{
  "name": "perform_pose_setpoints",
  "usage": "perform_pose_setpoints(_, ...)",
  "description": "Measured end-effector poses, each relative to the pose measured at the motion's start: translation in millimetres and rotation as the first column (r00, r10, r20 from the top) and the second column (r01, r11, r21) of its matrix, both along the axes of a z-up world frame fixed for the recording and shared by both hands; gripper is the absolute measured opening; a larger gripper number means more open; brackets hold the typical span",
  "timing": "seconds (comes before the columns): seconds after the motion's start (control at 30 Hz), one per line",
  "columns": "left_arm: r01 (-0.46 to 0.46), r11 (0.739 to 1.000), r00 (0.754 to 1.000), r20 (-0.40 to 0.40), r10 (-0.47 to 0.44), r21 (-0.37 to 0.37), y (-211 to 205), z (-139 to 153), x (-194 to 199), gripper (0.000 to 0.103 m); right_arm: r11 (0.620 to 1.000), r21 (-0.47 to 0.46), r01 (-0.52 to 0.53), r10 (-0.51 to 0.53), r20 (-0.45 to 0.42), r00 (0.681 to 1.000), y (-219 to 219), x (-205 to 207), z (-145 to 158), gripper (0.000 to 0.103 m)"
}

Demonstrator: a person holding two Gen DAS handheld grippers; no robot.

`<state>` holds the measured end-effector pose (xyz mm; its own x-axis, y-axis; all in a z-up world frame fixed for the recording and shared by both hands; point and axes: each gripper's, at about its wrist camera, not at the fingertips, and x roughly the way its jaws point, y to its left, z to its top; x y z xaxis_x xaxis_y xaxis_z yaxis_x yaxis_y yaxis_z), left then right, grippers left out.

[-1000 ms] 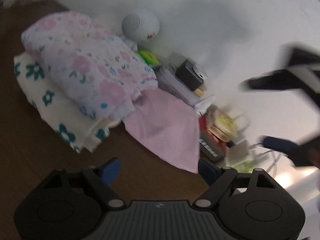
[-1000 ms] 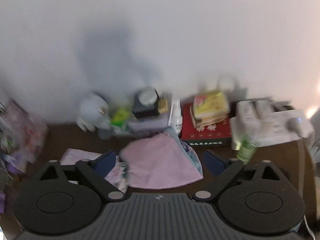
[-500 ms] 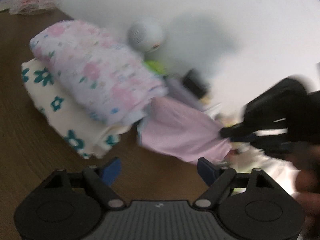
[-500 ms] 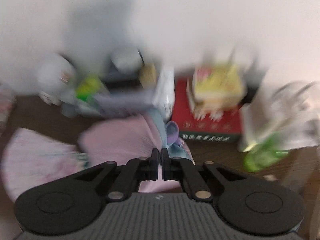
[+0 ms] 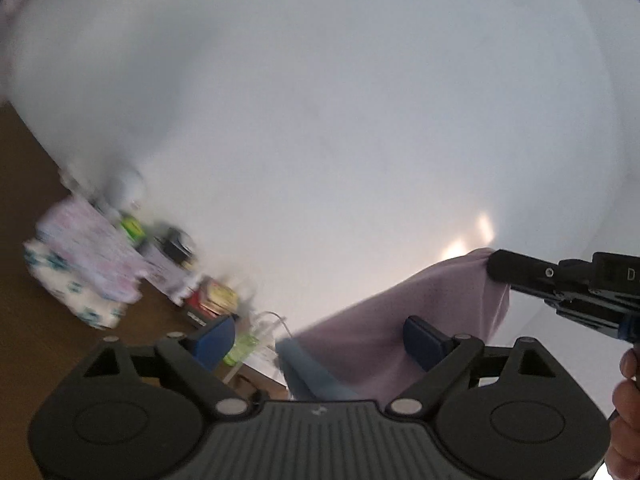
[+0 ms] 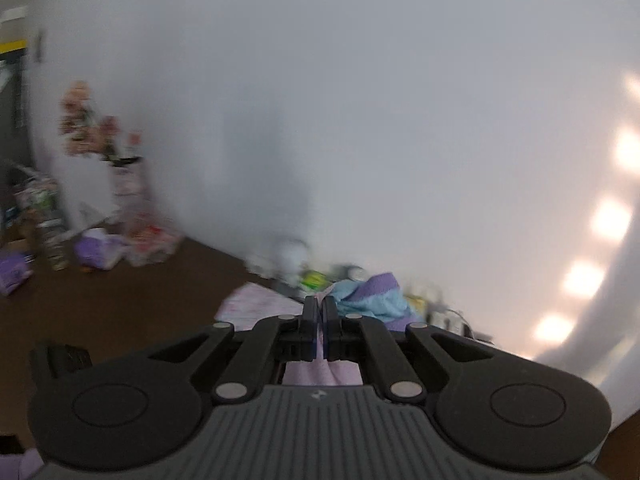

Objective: Fold clothes

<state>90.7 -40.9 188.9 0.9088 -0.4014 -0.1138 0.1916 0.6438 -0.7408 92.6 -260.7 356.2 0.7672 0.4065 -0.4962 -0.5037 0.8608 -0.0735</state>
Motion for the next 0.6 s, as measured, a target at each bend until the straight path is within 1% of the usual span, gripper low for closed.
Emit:
perform_pose_setpoints(0.03,-0.018,1.0,1.0,0.008,0.018,0.005,10.3,2.5,-15.6,0.091,0.999,0.016,-0.032,0.032,0.012,0.999,4.6,-15.9,3.5,0.002)
perform_pose_setpoints(0.1,-0.052,0.999,0.998,0.049,0.051,0.015,30.6,7.8,-52.1,0.094,0.994,0.06,-0.094,0.093,0.03,0.995,7.6,-40.1,10.0,0.002)
perform_pose_setpoints(0.13,-0.069,0.997,0.996,0.064,0.066,0.043,40.4,8.8,-66.3,0.097,0.989,0.084,-0.122,0.119,0.035,0.992,7.3,-50.0,12.2,0.002)
perform_pose_setpoints(0.17,-0.089,0.992,0.994,0.075,0.083,0.088,48.5,12.3,-81.1,0.098,0.985,0.111,-0.135,0.132,0.033,0.991,6.8,-57.0,11.4,0.002)
perform_pose_setpoints(0.2,-0.111,0.984,0.991,0.089,0.099,0.142,55.0,12.5,-92.1,0.098,0.982,0.135,-0.13,0.13,0.01,0.991,7.6,-57.2,2.1,0.002)
perform_pose_setpoints(0.23,-0.134,0.971,0.988,0.104,0.115,0.196,61.4,12.1,-102.5,0.098,0.98,0.157,-0.121,0.125,-0.02,0.992,8.9,-55.2,-9.8,0.002)
perform_pose_setpoints(0.27,-0.161,0.954,0.984,0.117,0.135,0.252,67.3,6.6,-108.4,0.098,0.98,0.18,-0.086,0.099,-0.063,0.993,11.0,-46.5,-28.3,0.002)
perform_pose_setpoints(0.3,-0.197,0.93,0.978,0.13,0.164,0.31,73.5,-1.2,-112.9,0.098,0.987,0.158,-0.034,0.052,-0.113,0.992,15.4,-39.2,-54.1,0.003)
perform_pose_setpoints(0.33,-0.231,0.902,0.971,0.137,0.194,0.365,79.7,-9.0,-116.0,0.098,0.993,0.117,0.02,-0.001,-0.161,0.987,20.6,-33.3,-81.7,0.011)
perform_pose_setpoints(0.37,-0.267,0.861,0.963,0.133,0.232,0.433,86.5,-20.2,-117.8,0.098,0.995,0.072,0.072,-0.056,-0.206,0.977,25.8,-27.4,-109.4,0.016)
perform_pose_setpoints(0.4,-0.291,0.819,0.956,0.107,0.275,0.495,94.6,-33.0,-118.9,0.098,0.992,0.026,0.122,-0.112,-0.249,0.962,31.0,-21.6,-137.0,0.024)
perform_pose_setpoints(0.43,-0.288,0.793,0.951,0.062,0.303,0.537,103.1,-45.9,-122.3,0.098,0.985,-0.023,0.169,-0.168,-0.288,0.943,36.2,-15.7,-164.7,0.024)
perform_pose_setpoints(0.47,-0.282,0.766,0.943,0.018,0.333,0.577,111.7,-58.9,-125.7,0.097,0.986,-0.018,0.166,-0.164,-0.298,0.94,36.1,-21.9,-183.0,0.025)
perform_pose_setpoints(0.5,-0.269,0.743,0.933,-0.026,0.358,0.613,120.2,-71.6,-129.9,0.096,0.989,0.006,0.146,-0.138,-0.298,0.945,34.1,-32.5,-197.9,0.034)
perform_pose_setpoints(0.53,-0.221,0.761,0.938,-0.08,0.337,0.61,127.6,-82.0,-140.5,0.096,0.992,0.017,0.125,-0.115,-0.288,0.951,31.2,-46.4,-211.9,0.049)
perform_pose_setpoints(0.57,-0.154,0.792,0.948,-0.137,0.287,0.591,131.2,-92.7,-148.6,0.096,0.994,0.023,0.104,-0.094,-0.276,0.957,27.9,-61.6,-225.5,0.055)
perform_pose_setpoints(0.6,-0.087,0.827,0.959,-0.178,0.221,0.556,127.9,-102.1,-154.6,0.096,0.996,0.028,0.083,-0.073,-0.263,0.962,24.5,-76.7,-239.1,0.058)
